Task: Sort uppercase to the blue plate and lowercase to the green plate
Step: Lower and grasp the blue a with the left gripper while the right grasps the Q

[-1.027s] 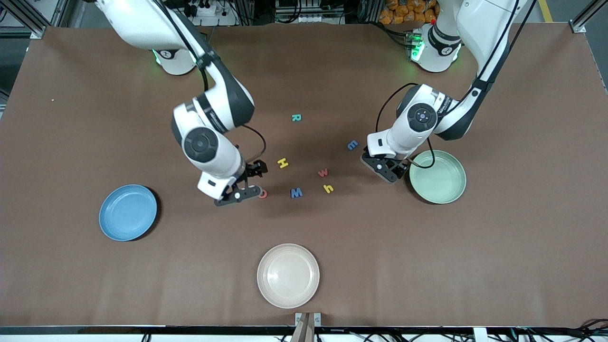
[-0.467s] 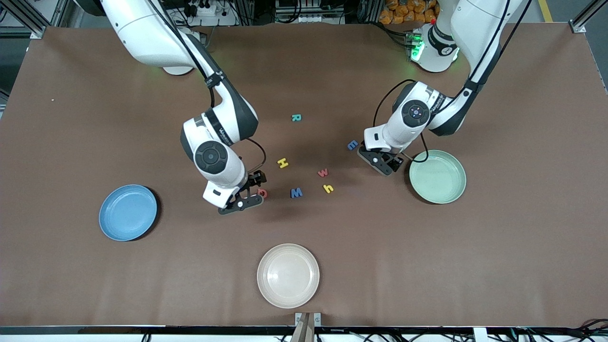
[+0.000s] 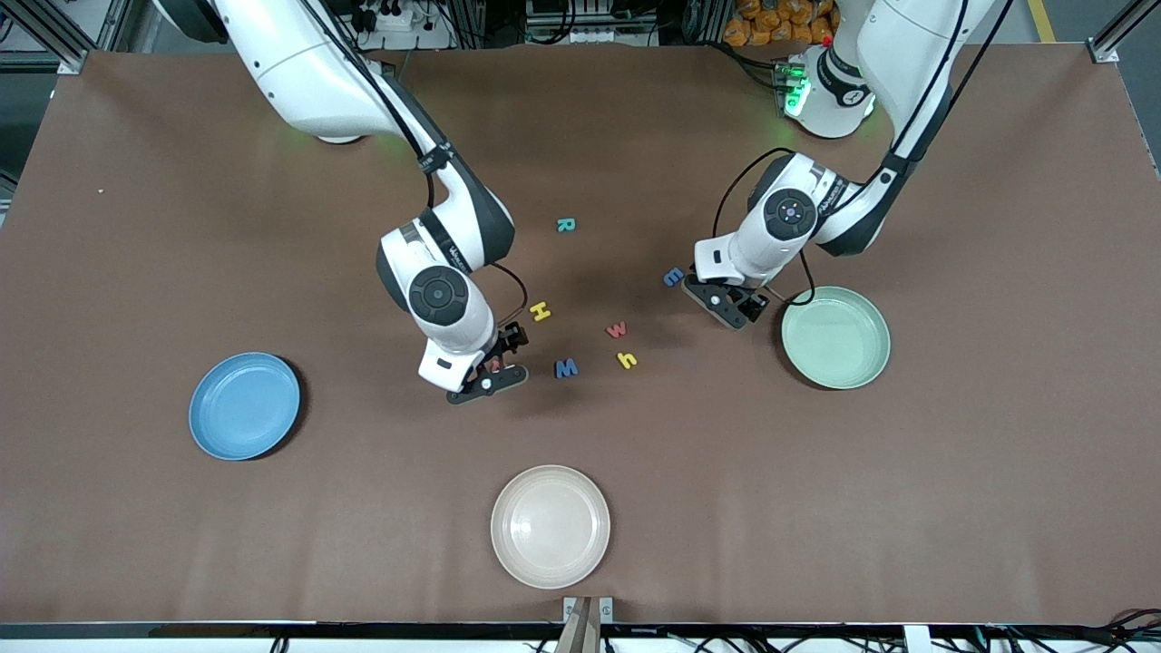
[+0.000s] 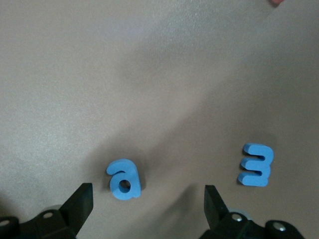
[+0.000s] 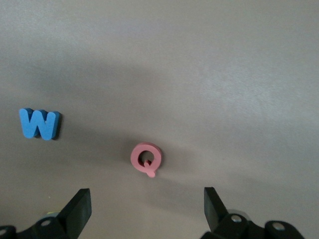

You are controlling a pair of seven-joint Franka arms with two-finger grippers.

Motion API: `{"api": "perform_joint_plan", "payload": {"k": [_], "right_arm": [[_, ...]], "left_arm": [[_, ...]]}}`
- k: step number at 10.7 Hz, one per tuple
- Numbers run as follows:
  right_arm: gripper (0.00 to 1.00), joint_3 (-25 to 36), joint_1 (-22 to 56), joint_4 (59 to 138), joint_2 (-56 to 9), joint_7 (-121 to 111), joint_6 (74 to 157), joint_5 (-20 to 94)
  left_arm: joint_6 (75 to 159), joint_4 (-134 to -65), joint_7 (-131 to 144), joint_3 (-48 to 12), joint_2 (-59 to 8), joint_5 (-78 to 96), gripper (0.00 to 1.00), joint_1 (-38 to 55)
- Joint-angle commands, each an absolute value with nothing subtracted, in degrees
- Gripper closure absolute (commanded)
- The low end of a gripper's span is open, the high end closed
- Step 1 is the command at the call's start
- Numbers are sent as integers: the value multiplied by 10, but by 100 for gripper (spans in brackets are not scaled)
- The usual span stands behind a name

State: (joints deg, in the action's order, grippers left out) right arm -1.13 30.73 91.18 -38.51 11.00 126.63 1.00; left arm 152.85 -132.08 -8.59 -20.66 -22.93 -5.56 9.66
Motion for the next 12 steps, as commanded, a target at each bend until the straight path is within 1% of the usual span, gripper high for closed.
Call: {"api": "perform_joint_plan", "payload": {"k": [1, 4, 5, 8, 9, 11, 12], "right_arm": [[0, -11, 312, 918, -390, 120, 1289, 1], [0, -11, 318, 931, -394, 120, 1317, 1], [0, -11, 318, 930, -395, 120, 1319, 1], [0, -11, 319, 938, -399, 120, 1337, 0], [0, -11, 319, 938, -402, 120, 1337, 0], [0, -11, 319, 939, -412, 120, 1338, 0], [0, -11, 319, 939, -420, 120, 1351, 0]], "left_arm": [[1542, -1325, -70, -201, -239, -86, 4, 101], [1542, -1325, -61, -186, -244, -87, 10, 105], [1543, -1325, -60, -172, -248, -87, 12, 114], [1547, -1323, -59, -102, -251, -87, 22, 186], [1549, -1323, -58, -91, -251, -86, 25, 200], [1550, -1320, -25, -88, -253, -86, 25, 211], [1550, -1318, -24, -86, -252, -86, 25, 217]]}}
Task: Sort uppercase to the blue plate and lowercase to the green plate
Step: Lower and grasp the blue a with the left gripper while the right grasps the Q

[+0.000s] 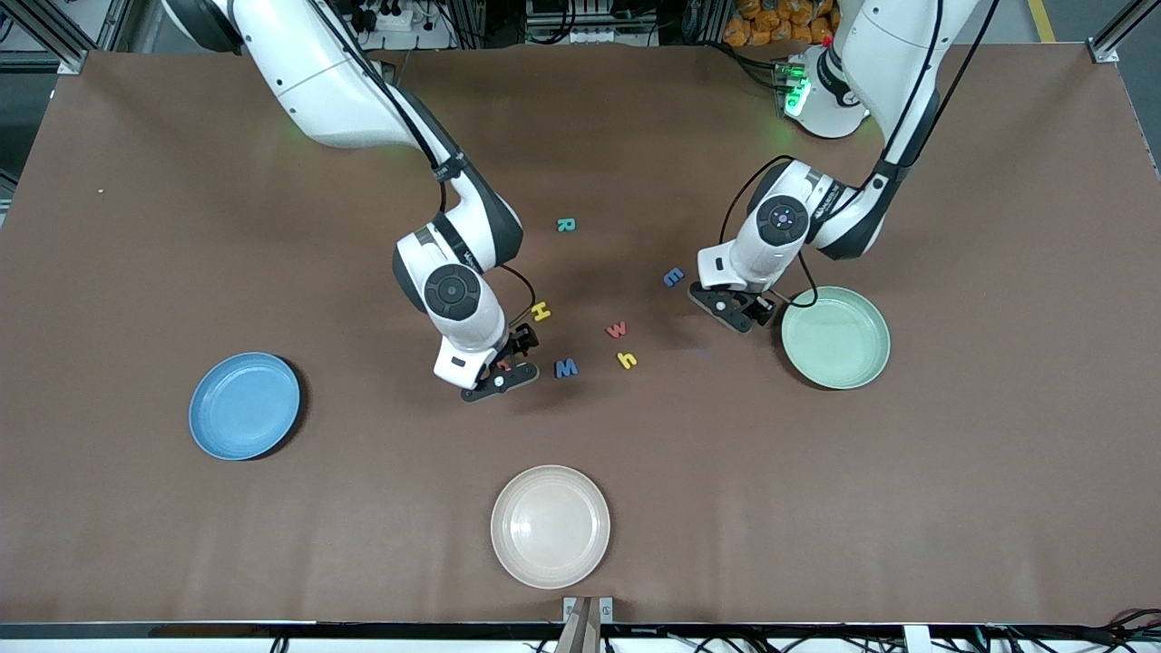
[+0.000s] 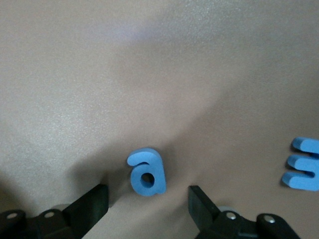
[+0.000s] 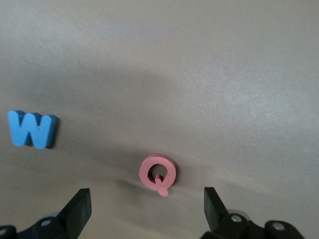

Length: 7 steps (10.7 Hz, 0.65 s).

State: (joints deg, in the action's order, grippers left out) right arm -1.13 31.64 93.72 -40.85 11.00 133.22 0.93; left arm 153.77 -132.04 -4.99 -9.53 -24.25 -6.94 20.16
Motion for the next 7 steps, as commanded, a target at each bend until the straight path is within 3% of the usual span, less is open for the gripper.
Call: {"api": "perform_joint_plan", "payload": {"k": [1, 7], "right_arm": [[0, -11, 319, 939, -425, 120, 1360, 0], [0, -11, 320, 940, -432, 120, 1368, -1]], "left_arm": [[1550, -1316, -24, -83, -252, -86, 25, 219], [1546, -1296, -29, -77, -252, -88, 23, 219]]}}
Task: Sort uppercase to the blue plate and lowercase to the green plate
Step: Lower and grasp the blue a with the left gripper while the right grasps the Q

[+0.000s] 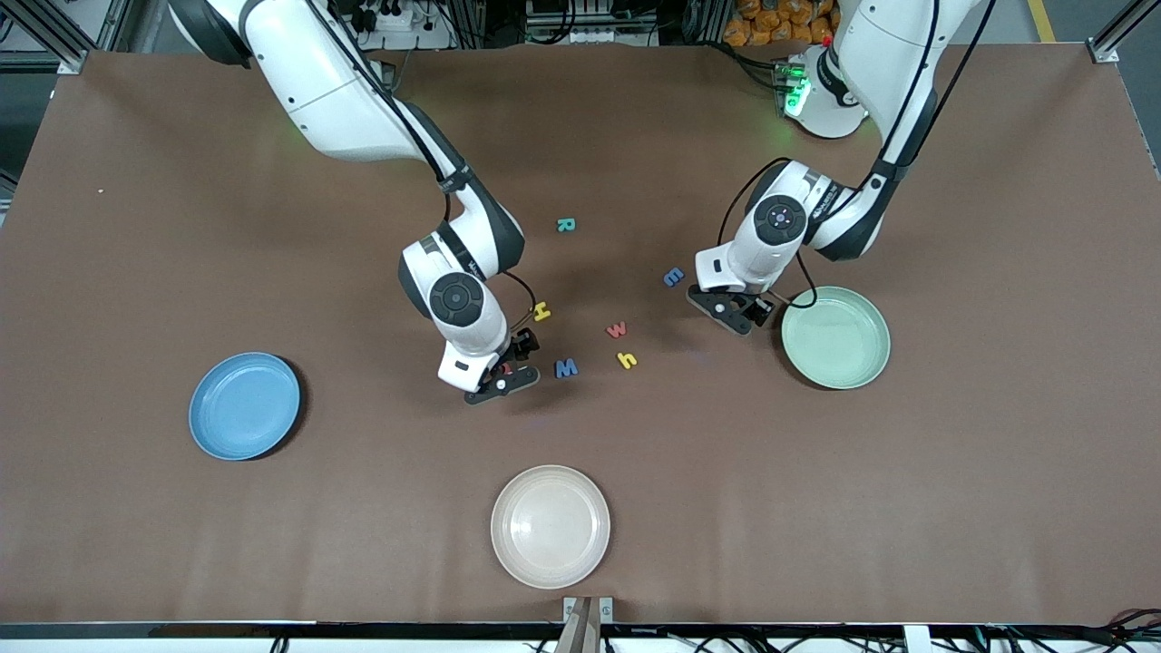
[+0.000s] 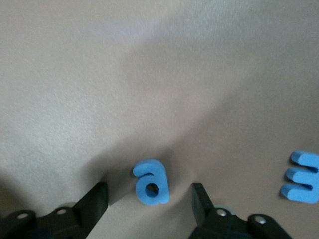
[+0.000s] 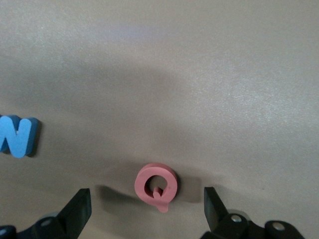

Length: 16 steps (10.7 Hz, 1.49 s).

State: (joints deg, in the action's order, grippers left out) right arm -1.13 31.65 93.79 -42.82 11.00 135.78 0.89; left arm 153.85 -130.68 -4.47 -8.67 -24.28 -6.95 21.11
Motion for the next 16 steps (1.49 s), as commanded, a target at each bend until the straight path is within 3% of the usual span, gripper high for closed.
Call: {"api": "perform_joint_plan", "payload": {"k": [1, 6, 7, 8, 13, 16], "right_arm": [[0, -11, 320, 940, -432, 120, 1368, -1], [0, -11, 320, 950, -432, 129, 1368, -1], [54, -11, 320, 950, -432, 140, 1368, -1], [100, -11, 321, 950, -432, 140, 1367, -1], [100, -10, 316, 950, -423, 141, 1361, 0], [100, 12, 309, 947, -393, 141, 1345, 0]], "left_arm": [[1546, -1296, -30, -77, -251, -88, 23, 219], [1543, -1293, -29, -77, -248, -87, 30, 221], [1543, -1293, -28, -77, -249, -88, 31, 222], [1543, -1294, -28, -77, -250, -88, 31, 225], [1543, -1298, -28, -77, -250, -89, 36, 224], [1543, -1299, -29, -77, -250, -91, 47, 222]]}}
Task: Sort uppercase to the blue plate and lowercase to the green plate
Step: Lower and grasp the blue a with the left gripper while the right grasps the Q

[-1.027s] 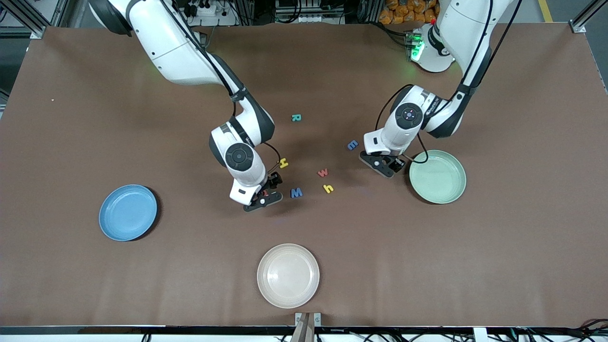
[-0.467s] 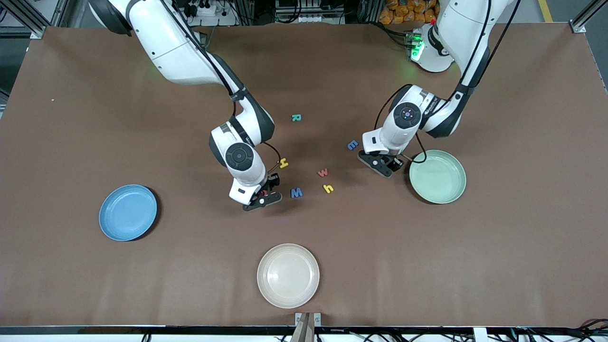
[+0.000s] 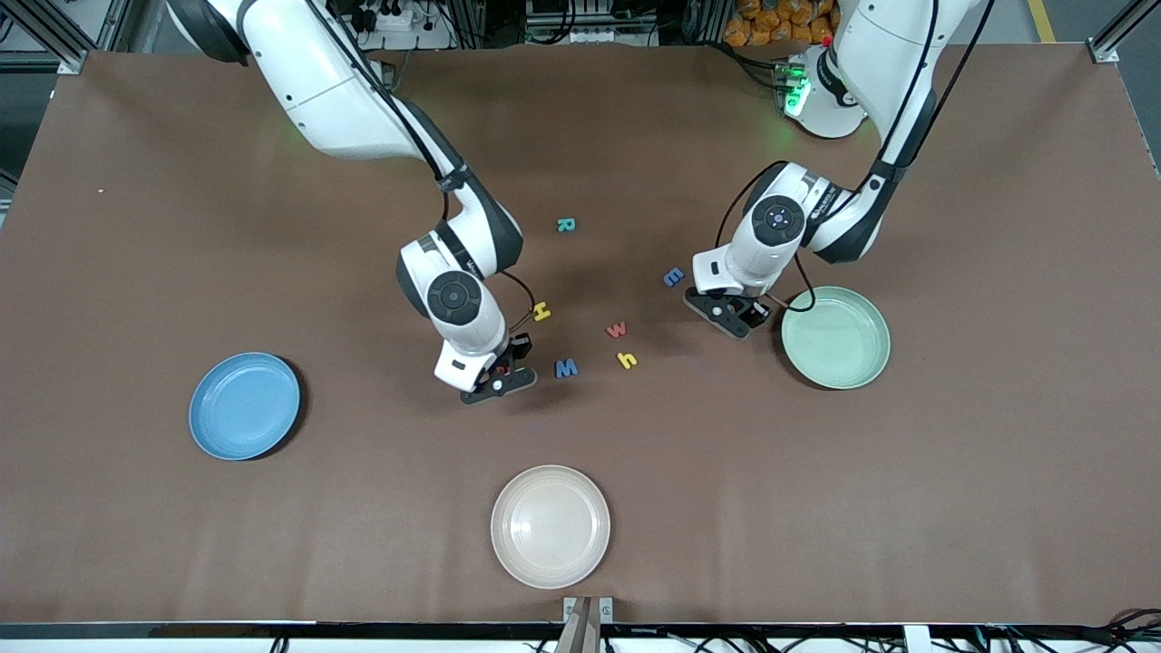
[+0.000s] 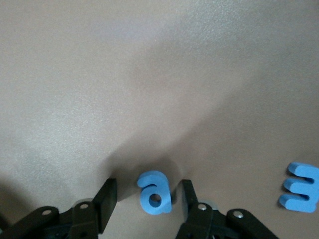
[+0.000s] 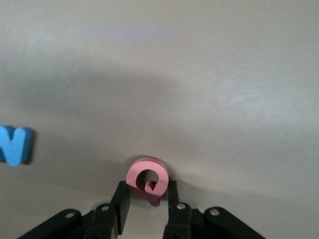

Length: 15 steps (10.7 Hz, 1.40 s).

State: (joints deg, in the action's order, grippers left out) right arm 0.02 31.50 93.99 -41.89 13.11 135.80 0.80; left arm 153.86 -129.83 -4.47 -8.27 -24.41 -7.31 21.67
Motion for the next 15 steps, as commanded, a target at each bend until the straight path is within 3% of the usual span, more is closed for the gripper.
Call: {"api": "perform_joint_plan", "payload": {"k": [1, 3, 5, 11, 15], "right_arm": [[100, 27, 308, 947, -386, 141, 1345, 0], [100, 52, 308, 948, -371, 142, 1343, 0], [100, 76, 294, 947, -350, 163, 1300, 1], [100, 76, 224, 949, -339, 184, 1251, 1], [100, 76, 153, 949, -339, 65, 1241, 1]], "left_arm": [[1543, -1299, -29, -77, -250, -91, 49, 222], [1543, -1299, -29, -77, -250, -91, 57, 221], [1543, -1299, -29, -77, -249, -91, 58, 221], [1543, -1299, -32, -77, -244, -94, 85, 215], [1507, -1299, -39, -77, -215, -95, 92, 196]]}}
